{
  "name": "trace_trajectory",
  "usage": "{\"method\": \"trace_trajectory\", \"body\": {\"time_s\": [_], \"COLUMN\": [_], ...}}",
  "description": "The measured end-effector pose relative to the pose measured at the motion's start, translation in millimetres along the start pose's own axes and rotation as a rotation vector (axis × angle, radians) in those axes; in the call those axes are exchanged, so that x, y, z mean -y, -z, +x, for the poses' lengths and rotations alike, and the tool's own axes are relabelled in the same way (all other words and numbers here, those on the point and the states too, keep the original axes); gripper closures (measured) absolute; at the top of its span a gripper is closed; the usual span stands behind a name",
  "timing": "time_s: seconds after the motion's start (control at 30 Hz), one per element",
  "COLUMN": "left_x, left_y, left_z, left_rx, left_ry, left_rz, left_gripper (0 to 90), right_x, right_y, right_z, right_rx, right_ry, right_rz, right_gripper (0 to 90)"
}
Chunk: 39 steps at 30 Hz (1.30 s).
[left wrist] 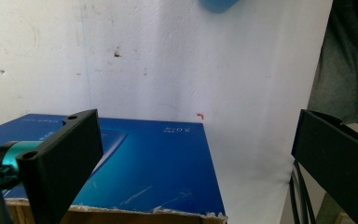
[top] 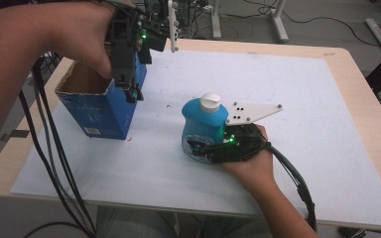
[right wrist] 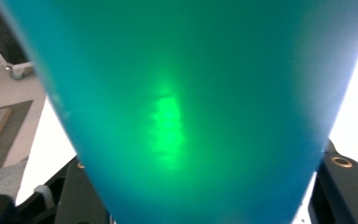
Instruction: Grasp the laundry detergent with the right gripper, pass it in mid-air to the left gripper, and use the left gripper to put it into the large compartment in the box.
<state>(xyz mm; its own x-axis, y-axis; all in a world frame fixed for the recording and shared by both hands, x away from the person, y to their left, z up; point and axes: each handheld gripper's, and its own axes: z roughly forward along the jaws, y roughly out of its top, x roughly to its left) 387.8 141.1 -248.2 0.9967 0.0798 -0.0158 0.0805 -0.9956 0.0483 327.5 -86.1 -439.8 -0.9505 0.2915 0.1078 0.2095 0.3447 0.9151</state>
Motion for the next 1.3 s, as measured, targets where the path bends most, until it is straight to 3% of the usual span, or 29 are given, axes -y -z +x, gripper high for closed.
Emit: {"method": "trace_trajectory", "body": {"time_s": [0.37,0.67,1.07,1.3], "left_x": [-1.6,-3.4,-18.4,-31.0], "left_y": [0.8,5.4,17.4,20.2], "left_z": [-2.2,-4.5,-20.9,-33.0], "left_rx": [0.001,-0.001,0.014,0.029], "left_ry": [-0.003,-0.005,-0.05,-0.075], "left_rz": [0.0,-0.005,-0.025,-0.03], "left_gripper": [1.8,1.8,1.8,1.8], "right_x": [-0.3,-10.1,-41.5,-52.7], "right_y": [1.4,11.6,27.4,25.4], "right_z": [3.9,3.0,-2.1,-1.4], "right_rx": [0.03,0.002,-0.056,-0.13], "right_ry": [0.041,0.045,0.107,0.13], "right_rz": [-0.004,-0.003,0.02,0.042], "right_gripper": [44.3,44.9,45.0,45.1]}}
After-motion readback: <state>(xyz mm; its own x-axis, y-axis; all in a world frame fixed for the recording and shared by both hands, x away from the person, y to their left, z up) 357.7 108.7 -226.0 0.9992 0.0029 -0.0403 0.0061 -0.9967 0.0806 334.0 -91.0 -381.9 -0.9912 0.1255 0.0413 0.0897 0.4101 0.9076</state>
